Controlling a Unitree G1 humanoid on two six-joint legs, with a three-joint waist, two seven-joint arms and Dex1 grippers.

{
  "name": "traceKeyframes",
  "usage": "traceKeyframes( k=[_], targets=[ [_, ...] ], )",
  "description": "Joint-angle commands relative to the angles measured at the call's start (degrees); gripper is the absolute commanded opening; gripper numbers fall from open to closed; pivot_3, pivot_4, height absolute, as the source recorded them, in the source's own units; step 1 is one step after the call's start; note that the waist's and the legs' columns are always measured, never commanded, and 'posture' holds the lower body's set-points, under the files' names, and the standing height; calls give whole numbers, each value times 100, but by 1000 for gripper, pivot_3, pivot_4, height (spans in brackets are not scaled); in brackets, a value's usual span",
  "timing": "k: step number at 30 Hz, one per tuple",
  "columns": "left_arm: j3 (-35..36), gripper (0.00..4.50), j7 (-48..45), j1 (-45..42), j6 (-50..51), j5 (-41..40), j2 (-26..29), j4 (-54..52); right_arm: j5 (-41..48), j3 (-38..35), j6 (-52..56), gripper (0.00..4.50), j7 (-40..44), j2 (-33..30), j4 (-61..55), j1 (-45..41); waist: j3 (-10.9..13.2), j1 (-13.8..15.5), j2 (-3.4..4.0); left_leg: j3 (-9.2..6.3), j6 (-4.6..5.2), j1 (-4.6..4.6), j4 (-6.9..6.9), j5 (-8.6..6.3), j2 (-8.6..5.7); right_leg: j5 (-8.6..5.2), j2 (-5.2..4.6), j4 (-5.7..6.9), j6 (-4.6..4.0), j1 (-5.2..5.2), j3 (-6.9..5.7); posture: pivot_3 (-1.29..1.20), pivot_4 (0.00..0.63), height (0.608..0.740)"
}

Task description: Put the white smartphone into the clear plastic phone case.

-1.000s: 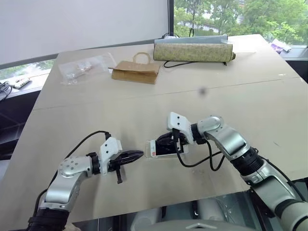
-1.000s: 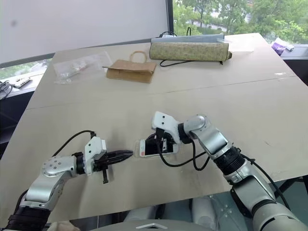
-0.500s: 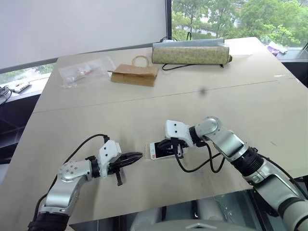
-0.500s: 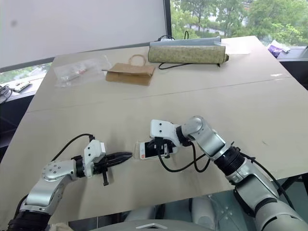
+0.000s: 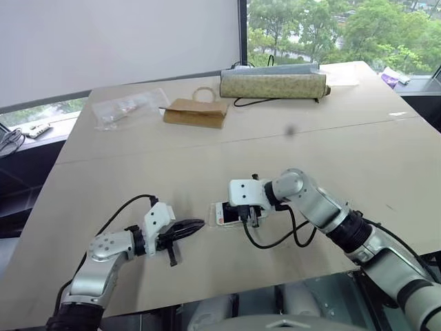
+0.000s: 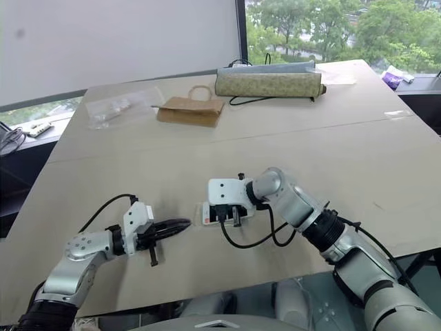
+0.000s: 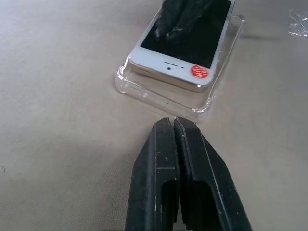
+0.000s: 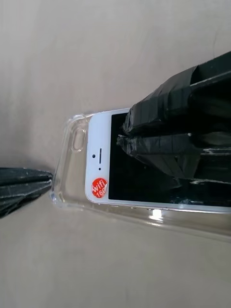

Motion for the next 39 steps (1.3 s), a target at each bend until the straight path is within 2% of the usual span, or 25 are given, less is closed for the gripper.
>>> traceKeyframes(
  k=[1,3,5,11,17,21,25,27,31,36,39],
  targets=[
    [-38,80,10,34,-4,71,21,-26,16,174,612,0,361,-265,151,332,0,7,1,-4,-1,-4,-2,0,0,4,0,-9,-6,0,-4,0,150,740],
    [-41,80,-12,18,-40,75,14,35,53,143,598,0,375,-270,148,357,-1,13,4,-9,-2,-10,-4,1,0,4,-2,-22,-6,0,-11,0,150,740],
    [-43,80,-44,7,-126,85,1,147,8,-19,856,0,-15,-20,398,309,-1,20,7,-10,-2,-14,-11,1,0,3,-6,-33,-4,-1,-12,0,150,740],
    [-69,80,-82,15,-323,107,-35,328,-387,212,949,0,-327,70,645,248,-9,10,22,-20,1,-13,-24,-2,0,1,-11,-35,-2,-1,-19,0,150,740],
    [-46,80,-78,4,-309,71,-16,313,-354,372,1120,0,-246,88,483,347,-17,-1,29,-31,2,-5,-23,-1,0,-13,-5,-34,20,9,-28,0,150,740],
    [-66,80,-73,8,-304,78,-27,299,25,-22,1105,0,-338,370,483,421,-16,-2,33,-38,1,-5,-24,-1,0,-11,-5,-34,17,10,-33,0,150,740],
    [-70,80,-85,0,-350,91,-35,367,572,-685,1347,0,-205,336,-75,483,-1,5,41,-42,1,-11,-25,-1,-1,-10,-7,-36,14,7,-35,0,150,740],
    [-61,80,-104,-31,-376,91,-26,440,799,-1039,1538,0,-251,268,-390,465,8,18,44,-49,0,-22,-25,-1,-3,-1,-9,-38,-1,0,-42,0,150,740],
    [-44,80,-153,-62,-422,82,-17,542,1228,-1646,2050,0,-360,39,-1113,375,22,36,48,-64,-29,-102,-13,16,-9,3,-17,-38,-5,-69,-55,0,150,740],
    [-28,80,-180,-103,-453,68,-25,591,1420,-2124,2580,0,-558,-538,-1982,384,58,43,66,-70,-27,-117,-20,14,-8,2,-35,-44,-4,-75,-61,0,150,740],
    [-38,80,-172,-79,-444,45,-40,520,1401,-2232,2812,0,-646,-1100,-2389,593,64,50,63,-83,-25,-128,-19,13,-8,2,-37,-50,-3,-76,-76,0,150,740]
  ],
)
